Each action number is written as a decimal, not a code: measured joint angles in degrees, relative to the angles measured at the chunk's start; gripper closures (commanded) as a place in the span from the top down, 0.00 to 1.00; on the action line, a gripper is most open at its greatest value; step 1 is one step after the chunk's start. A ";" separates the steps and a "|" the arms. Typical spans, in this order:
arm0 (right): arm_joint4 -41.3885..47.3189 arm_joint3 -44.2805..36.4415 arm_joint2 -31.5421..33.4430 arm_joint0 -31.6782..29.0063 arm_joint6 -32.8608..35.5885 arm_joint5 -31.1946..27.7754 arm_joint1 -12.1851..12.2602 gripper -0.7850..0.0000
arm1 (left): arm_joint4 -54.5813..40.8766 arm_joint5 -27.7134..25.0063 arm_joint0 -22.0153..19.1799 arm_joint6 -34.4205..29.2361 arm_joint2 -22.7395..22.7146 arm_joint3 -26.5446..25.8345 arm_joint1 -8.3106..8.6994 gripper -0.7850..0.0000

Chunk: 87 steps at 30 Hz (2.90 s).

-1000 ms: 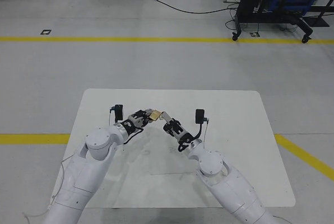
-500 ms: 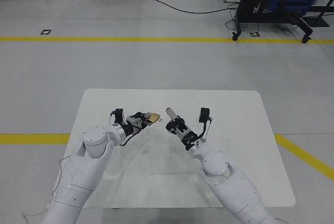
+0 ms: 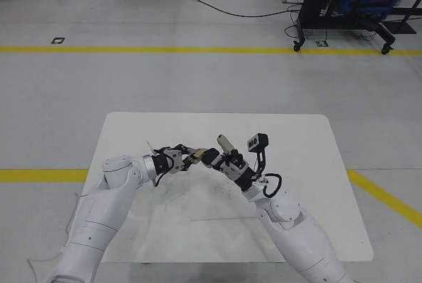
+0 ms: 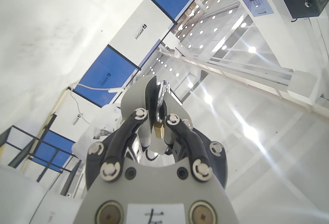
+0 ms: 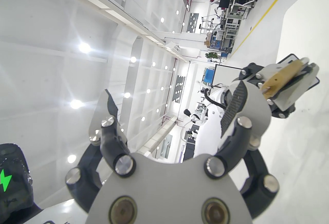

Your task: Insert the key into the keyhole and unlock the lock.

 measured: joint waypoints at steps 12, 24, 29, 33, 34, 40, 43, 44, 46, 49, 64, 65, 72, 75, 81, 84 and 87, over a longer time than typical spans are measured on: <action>-2.08 -0.50 0.60 -0.69 -1.49 -2.67 -0.14 1.00 | 4.10 -6.09 -0.58 3.97 0.27 -0.64 0.44 0.00; 25.61 13.41 -0.56 6.10 27.13 24.53 -0.02 0.40 | 5.15 -15.55 2.35 3.77 -1.51 -5.17 0.96 0.00; 30.52 17.52 -0.88 8.47 30.65 26.12 -0.48 0.37 | 5.67 -18.66 3.16 2.55 -1.71 -6.29 1.12 0.00; 30.93 18.66 -0.59 9.06 29.60 24.90 -0.61 0.38 | 6.05 -19.00 3.15 1.80 -1.48 -6.33 1.19 0.00; 30.87 18.73 -0.56 9.13 29.18 24.67 -0.64 0.38 | 6.19 -18.92 3.06 1.54 -1.40 -6.27 1.22 0.00; 30.33 18.56 -0.41 9.32 28.17 23.93 -0.68 0.38 | 8.28 -19.50 2.73 0.13 -0.72 -6.37 1.42 0.00; 29.62 18.10 -0.35 9.30 27.40 23.65 -0.65 0.32 | 8.56 -19.76 2.81 -0.20 -0.51 -6.55 1.46 0.00; 29.39 17.97 -0.29 9.26 27.13 23.53 -0.63 0.28 | 8.47 -19.84 2.84 -0.32 -0.49 -6.59 1.47 0.00; 29.18 17.69 -0.06 9.10 26.72 23.30 -0.59 0.18 | 8.35 -19.97 2.91 -0.60 -0.40 -6.67 1.49 0.00; 28.78 17.30 0.22 8.77 26.16 23.16 -0.50 0.00 | 8.41 -20.09 2.88 -0.84 -0.26 -6.70 1.53 0.00; 33.69 17.29 1.20 7.69 25.84 23.83 -0.74 0.00 | 16.67 -28.24 4.25 4.34 0.04 -10.16 1.98 0.00; 35.25 17.63 1.31 7.65 26.34 24.38 -0.83 0.00 | 17.68 -29.57 4.61 5.36 -0.03 -10.72 2.01 0.00; 48.78 22.97 2.06 9.02 31.23 31.21 -1.69 0.00 | 27.05 -39.12 7.97 12.61 -0.29 -15.47 2.30 0.00; 49.32 24.93 2.26 10.04 32.48 31.34 -1.76 0.00 | 30.38 -40.75 9.21 15.72 -0.17 -16.91 2.32 0.00; 44.70 23.92 2.89 9.65 32.44 27.22 -1.43 0.33 | 29.77 -40.56 9.98 16.88 -0.33 -17.64 2.22 0.00; 34.30 20.34 3.49 8.10 28.23 18.70 -0.74 0.49 | 29.28 -39.49 9.78 16.31 -0.35 -17.43 2.20 0.00; 24.88 14.63 4.50 4.97 22.62 11.78 -0.09 0.62 | 29.46 -38.90 9.59 16.14 -0.22 -17.28 2.17 0.00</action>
